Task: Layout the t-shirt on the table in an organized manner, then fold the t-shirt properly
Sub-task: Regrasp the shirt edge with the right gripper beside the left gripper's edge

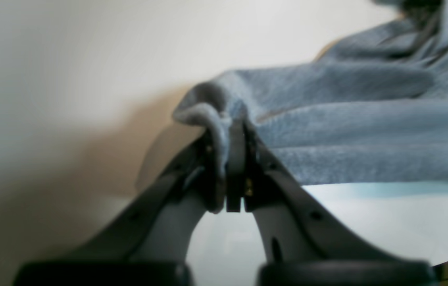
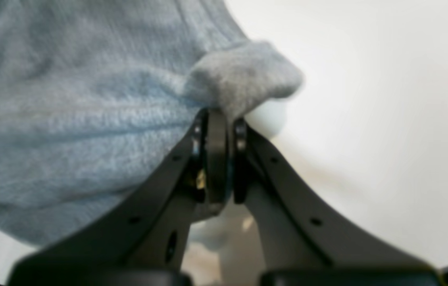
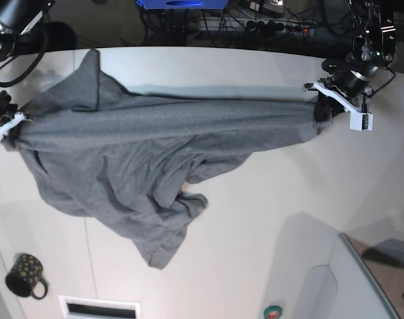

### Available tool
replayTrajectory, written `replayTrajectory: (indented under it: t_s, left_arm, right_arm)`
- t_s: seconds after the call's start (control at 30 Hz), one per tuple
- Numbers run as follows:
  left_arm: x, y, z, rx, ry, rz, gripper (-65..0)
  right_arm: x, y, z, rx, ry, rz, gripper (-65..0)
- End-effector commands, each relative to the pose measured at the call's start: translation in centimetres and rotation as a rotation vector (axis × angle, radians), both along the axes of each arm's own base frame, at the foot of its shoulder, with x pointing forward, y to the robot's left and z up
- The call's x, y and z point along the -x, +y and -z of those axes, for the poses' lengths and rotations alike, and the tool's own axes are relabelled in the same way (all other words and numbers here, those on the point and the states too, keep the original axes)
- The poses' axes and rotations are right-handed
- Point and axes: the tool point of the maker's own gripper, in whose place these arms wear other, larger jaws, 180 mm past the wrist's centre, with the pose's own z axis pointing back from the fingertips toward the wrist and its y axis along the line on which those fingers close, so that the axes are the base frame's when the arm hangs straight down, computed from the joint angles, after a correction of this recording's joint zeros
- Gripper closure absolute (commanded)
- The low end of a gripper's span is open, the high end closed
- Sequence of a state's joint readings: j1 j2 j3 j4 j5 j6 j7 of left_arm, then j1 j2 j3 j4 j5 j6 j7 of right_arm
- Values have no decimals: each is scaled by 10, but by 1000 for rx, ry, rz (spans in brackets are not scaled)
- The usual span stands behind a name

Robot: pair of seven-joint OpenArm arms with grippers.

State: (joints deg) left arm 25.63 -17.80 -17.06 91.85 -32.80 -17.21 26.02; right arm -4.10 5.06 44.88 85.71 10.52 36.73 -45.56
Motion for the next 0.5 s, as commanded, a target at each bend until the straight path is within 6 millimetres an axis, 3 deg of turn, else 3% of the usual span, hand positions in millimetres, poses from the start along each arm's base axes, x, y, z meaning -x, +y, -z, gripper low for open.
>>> replayTrajectory:
  t_s: [0.0, 0.17, 0.23, 0.33, 0.4, 0.47]
  left_arm:
    - [-11, 2, -10, 2, -49, -1, 0]
    - [-7, -1, 2, 32, -25, -31, 0]
    - [-9, -6, 2, 44, -30, -35, 0]
    - [-13, -8, 1, 53, -41, -39, 0]
    - [-13, -9, 0, 53, -42, -37, 0]
    - [-12, -9, 1, 53, -39, -37, 0]
  right_arm:
    - [-15, -12, -8, 3, -45, 13, -8]
    - [-42, -23, 14, -71, -38, 15, -21]
    - [-51, -19, 20, -73, -16, -30, -77]
    - [-55, -12, 21, -55, 9, -90, -291]
    - [-46, -19, 16, -31, -5, -78, -437]
    - [-34, -18, 8, -23, -44, -37, -503]
